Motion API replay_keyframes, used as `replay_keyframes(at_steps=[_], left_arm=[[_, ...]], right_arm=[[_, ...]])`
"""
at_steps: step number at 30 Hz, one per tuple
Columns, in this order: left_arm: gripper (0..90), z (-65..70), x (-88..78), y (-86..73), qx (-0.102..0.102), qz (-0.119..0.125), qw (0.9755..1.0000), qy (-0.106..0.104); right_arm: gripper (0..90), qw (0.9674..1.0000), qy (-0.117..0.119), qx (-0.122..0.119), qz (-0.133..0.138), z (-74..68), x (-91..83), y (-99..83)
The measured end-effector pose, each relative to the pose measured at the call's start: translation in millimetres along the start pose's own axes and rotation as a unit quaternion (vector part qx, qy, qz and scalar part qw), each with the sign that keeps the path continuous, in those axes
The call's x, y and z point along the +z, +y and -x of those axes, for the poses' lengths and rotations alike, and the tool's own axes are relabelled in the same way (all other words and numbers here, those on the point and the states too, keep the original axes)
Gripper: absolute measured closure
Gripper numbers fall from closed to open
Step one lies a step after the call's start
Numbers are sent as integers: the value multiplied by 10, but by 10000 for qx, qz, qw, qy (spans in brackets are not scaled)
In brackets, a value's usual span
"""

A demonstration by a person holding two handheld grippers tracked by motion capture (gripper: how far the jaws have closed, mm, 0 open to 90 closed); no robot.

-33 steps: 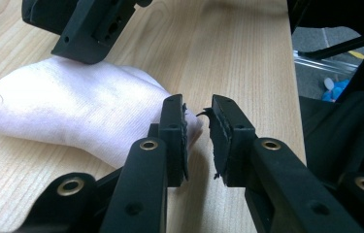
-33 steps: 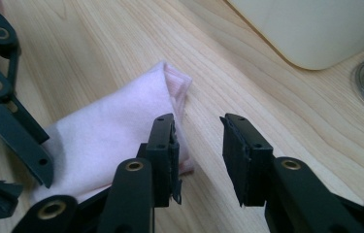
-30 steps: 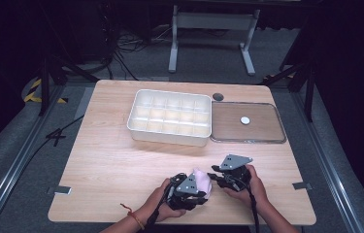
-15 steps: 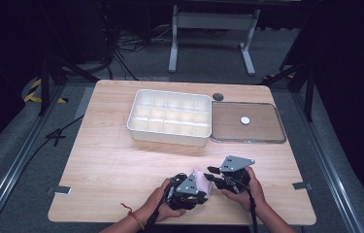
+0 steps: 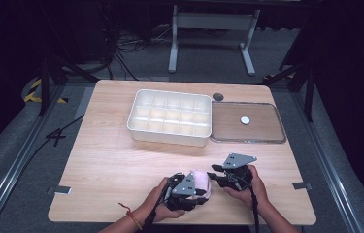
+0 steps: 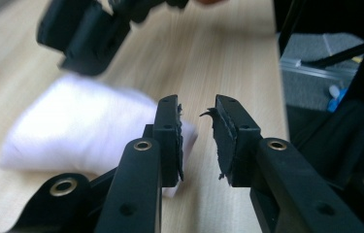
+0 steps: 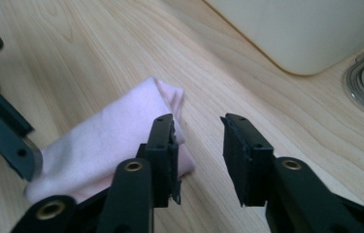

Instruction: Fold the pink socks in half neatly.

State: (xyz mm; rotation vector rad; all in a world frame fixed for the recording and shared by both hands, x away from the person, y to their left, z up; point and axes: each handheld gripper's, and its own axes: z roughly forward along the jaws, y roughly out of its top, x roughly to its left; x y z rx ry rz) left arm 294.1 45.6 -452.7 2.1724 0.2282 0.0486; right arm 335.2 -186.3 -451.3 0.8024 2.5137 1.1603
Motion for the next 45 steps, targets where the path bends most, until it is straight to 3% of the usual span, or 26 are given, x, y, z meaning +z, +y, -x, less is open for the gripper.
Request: replay_keyframes(at_steps=[2,7,12,16,18,19,23,26,31,33,34,36,39,41,45], left_arm=[[714,-66,-167,6,-118,223,9996,93],[713,-155,-315,-61,-237,229,9991,272],[679,-227,-516,-98,-272,95,9978,598],[583,-291,-693,-219,-236,-325,9960,798],[528,-313,-765,-321,-250,-570,9940,895],[510,-327,-806,-391,-353,-637,9930,934],[445,-382,-981,-667,-590,-943,9855,1283],[369,-413,-1079,-868,-840,-1042,9794,1512],[319,-438,-1161,-1021,-899,-1192,9741,1698],[283,-447,-1159,-1044,-917,-1216,9715,1816],[259,-459,-1160,-1047,-917,-1224,9717,1799],[248,-474,-1158,-1056,-972,-1179,9719,1788],[201,-498,-1153,-1081,-1120,-1096,9712,1795],[180,-527,-1156,-1108,-1336,-1044,9692,1788],[151,-539,-1152,-1129,-1282,-961,9701,1823]], right_arm=[[613,9998,100,85,126,-32,-30,53],[586,9994,133,104,298,-98,-51,146],[556,9996,129,10,254,-174,4,207],[512,9997,169,125,91,-166,83,155],[469,9995,227,238,-8,-158,127,125],[449,9995,217,243,-39,-156,141,118],[391,9989,274,324,-214,-149,213,85],[317,9976,378,426,-390,-132,269,52],[292,9945,635,679,-476,-57,336,-6],[299,9940,765,615,-480,-55,346,-5],[307,9937,810,584,-511,-68,349,2],[428,9927,953,500,-542,-94,354,20],[521,9899,1166,511,-619,-113,363,40],[542,9890,1214,539,-646,-109,362,44],[624,9862,1387,614,-663,-95,367,43]])
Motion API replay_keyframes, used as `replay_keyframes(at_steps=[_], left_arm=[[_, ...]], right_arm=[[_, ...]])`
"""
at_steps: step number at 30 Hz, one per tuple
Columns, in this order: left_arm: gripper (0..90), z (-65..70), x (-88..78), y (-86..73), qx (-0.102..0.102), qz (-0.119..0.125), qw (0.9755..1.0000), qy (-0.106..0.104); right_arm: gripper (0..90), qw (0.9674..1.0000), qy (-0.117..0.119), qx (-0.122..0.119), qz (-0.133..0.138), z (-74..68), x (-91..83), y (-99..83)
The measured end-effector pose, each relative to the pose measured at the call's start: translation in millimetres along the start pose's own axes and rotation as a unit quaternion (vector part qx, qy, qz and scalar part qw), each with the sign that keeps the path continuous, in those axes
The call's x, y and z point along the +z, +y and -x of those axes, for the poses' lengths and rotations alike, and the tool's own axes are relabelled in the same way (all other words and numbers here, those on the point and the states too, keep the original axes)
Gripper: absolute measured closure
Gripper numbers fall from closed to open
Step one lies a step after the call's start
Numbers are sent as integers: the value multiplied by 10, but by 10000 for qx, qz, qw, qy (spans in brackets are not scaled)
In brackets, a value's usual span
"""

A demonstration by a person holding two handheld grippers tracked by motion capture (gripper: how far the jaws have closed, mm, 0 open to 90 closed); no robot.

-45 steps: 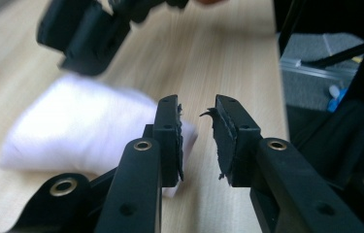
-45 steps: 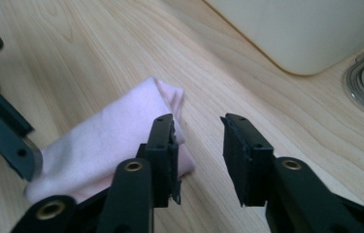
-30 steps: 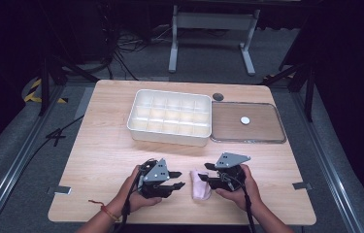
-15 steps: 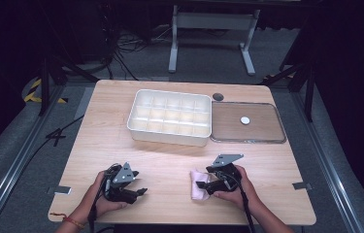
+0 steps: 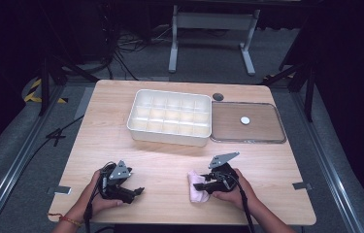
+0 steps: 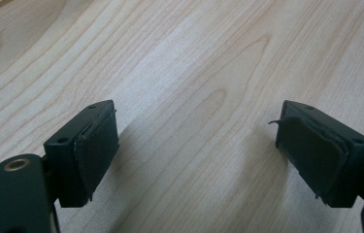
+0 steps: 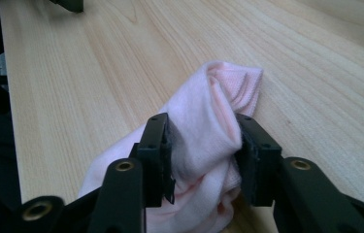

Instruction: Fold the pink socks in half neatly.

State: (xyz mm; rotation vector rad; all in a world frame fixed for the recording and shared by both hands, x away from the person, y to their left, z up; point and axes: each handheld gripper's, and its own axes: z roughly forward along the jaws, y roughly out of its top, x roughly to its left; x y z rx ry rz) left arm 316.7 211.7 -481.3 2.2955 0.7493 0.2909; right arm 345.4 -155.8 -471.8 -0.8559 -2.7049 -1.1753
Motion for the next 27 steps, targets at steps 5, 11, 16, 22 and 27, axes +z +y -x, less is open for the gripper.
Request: replay_keyframes(at_steps=[5,11,16,22,27], left_arm=[[141,4,14,-7,-40,58,10000,-37],[119,3,32,13,-52,37,10000,-15],[111,-8,42,21,-25,25,10000,-47],[86,-15,59,35,-51,-4,10000,-26],[67,-28,72,48,-28,-33,10000,-29]], right_arm=[[667,9999,121,-27,117,17,-5,-23],[682,9990,-119,-383,190,-75,-59,-3],[683,9976,-271,-553,301,-106,-109,1],[684,9951,-523,-657,514,-95,-230,11],[684,9917,-769,-827,619,-73,-331,18]])
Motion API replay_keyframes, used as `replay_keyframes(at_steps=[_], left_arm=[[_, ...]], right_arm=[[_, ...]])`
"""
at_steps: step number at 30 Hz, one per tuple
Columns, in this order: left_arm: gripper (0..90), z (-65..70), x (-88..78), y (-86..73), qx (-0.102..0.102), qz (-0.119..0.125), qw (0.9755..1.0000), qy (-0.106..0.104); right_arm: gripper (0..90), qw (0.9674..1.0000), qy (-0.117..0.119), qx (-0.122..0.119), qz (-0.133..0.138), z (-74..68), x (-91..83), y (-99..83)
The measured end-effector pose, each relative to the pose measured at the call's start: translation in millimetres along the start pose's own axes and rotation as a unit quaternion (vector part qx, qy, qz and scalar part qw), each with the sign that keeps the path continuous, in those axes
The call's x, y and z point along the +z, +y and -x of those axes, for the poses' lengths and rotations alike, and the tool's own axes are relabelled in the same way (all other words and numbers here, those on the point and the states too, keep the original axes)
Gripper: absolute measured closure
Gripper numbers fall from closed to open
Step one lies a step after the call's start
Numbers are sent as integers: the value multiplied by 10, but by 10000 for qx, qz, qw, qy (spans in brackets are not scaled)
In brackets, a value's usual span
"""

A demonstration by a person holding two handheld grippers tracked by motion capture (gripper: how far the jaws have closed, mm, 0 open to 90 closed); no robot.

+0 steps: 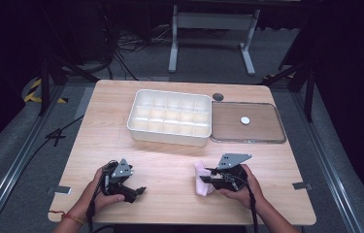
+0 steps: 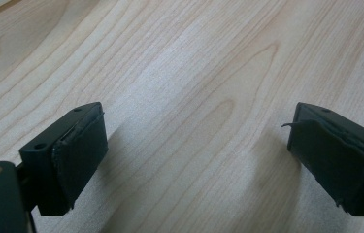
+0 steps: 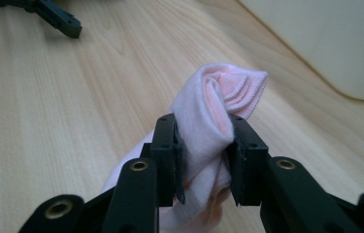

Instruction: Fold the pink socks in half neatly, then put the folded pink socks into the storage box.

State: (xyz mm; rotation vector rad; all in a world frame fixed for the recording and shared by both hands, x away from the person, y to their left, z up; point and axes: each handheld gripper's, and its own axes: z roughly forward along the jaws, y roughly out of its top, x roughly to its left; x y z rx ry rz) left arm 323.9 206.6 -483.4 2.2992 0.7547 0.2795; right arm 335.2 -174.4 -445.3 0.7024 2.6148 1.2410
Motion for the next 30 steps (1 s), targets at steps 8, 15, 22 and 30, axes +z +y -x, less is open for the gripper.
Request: replay_keyframes(at_steps=[8,15,22,30], left_arm=[[55,-7,9,6,1,-5,10000,-22],[55,-6,8,6,-1,-8,10000,-19],[55,-4,9,5,-13,2,10000,-19],[56,-4,9,6,2,4,10000,-18]], right_arm=[[684,9992,-347,-32,213,112,-138,17],[684,9983,-492,-43,307,145,-199,41],[682,9972,-630,-39,398,157,-242,37],[682,9956,-711,-12,609,186,-305,68]])
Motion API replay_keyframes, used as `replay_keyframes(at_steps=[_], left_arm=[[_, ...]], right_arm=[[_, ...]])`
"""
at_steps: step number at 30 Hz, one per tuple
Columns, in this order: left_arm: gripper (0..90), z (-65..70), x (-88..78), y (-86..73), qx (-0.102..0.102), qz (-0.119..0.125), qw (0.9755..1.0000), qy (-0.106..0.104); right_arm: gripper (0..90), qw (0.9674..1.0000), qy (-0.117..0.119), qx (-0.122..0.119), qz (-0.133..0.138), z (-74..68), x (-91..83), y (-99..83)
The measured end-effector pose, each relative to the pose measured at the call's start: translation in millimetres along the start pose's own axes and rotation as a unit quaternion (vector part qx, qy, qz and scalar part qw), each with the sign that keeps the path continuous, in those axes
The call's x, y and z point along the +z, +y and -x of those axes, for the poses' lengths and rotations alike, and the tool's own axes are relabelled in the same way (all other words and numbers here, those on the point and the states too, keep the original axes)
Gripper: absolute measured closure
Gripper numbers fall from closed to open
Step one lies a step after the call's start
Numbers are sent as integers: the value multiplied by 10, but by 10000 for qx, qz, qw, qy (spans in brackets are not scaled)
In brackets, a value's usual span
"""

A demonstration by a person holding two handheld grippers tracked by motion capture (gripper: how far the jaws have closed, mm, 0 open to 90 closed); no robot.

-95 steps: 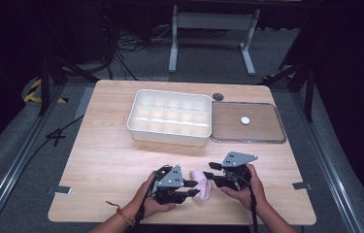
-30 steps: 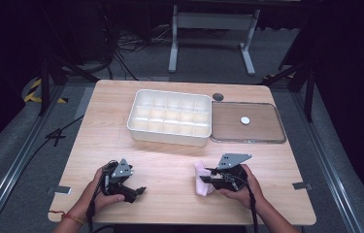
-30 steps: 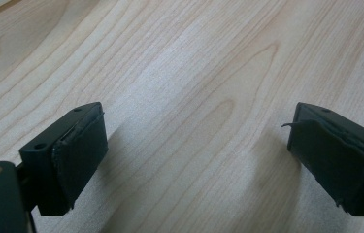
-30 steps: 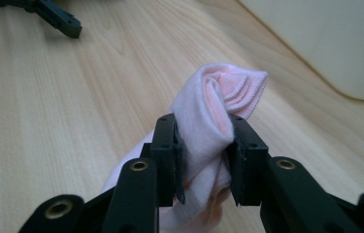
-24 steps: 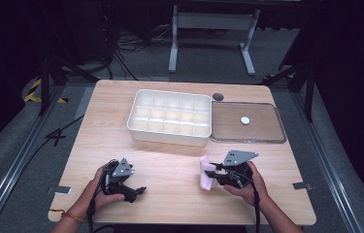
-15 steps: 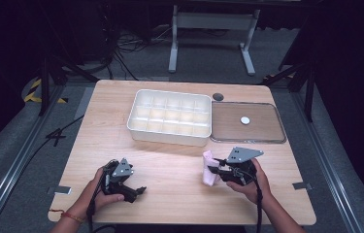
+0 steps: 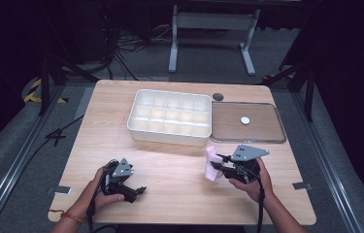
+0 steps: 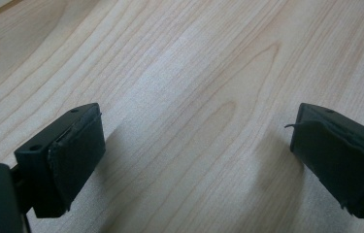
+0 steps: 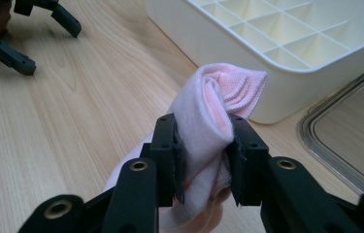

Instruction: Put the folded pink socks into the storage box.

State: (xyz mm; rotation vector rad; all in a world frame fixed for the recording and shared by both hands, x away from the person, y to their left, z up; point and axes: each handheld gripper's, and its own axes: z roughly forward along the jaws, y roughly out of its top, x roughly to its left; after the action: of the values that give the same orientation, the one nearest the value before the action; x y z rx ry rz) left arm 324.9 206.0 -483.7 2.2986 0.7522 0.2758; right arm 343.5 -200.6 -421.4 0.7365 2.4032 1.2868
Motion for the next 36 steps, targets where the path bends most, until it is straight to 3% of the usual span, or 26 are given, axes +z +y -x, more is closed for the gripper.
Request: replay_keyframes(at_steps=[5,11,16,24,36], left_arm=[[55,0,1,0,-7,2,10000,-1],[55,0,0,0,-17,-4,10000,-4],[55,-2,0,1,-10,-3,10000,-6],[53,-2,2,3,-11,-4,10000,3],[50,-5,9,5,-1,8,10000,-21]], right_arm=[[681,9999,-16,-16,98,43,18,69],[681,9993,-186,-300,87,67,29,195],[680,9986,-313,-393,163,126,-7,283],[680,9975,-493,-393,320,269,-54,465],[681,9951,-694,-601,380,373,9,753]])
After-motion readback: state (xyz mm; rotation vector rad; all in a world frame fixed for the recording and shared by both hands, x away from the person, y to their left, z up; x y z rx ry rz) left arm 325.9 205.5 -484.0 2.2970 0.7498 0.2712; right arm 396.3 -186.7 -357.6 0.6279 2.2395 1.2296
